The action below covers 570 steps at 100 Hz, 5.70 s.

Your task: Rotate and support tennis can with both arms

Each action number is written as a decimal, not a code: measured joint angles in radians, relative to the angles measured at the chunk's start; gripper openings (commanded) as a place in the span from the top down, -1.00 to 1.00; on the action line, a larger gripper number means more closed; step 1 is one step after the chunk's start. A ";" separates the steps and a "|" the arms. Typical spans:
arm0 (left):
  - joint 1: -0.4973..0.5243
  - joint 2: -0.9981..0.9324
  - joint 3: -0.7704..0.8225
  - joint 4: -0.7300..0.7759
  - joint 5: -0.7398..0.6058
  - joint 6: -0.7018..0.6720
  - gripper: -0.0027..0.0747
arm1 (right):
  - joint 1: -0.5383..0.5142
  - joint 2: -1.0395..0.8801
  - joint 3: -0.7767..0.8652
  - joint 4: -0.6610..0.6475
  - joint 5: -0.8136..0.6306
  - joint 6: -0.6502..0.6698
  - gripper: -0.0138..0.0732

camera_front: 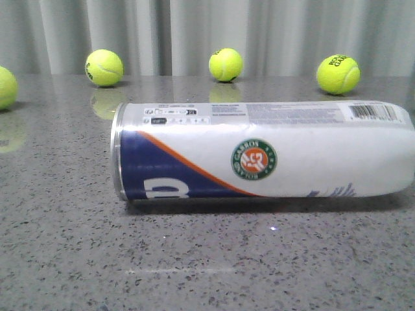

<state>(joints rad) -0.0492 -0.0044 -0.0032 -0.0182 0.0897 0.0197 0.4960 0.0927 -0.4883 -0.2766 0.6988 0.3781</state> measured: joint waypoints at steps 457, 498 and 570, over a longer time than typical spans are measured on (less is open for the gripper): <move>-0.207 1.440 -1.102 -1.332 1.088 0.702 0.99 | 0.000 0.000 0.000 -0.010 0.000 0.002 0.81; -0.244 1.313 -1.410 -0.722 1.131 0.375 0.99 | 0.000 0.000 0.000 -0.010 0.000 0.002 0.81; -0.559 1.332 -1.494 -0.208 1.162 0.113 0.92 | 0.000 0.000 0.000 -0.010 0.000 0.002 0.81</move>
<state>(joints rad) -0.6085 1.3272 -1.4971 -0.2261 1.2513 0.1330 0.4960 0.0923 -0.4883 -0.2868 0.6988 0.3798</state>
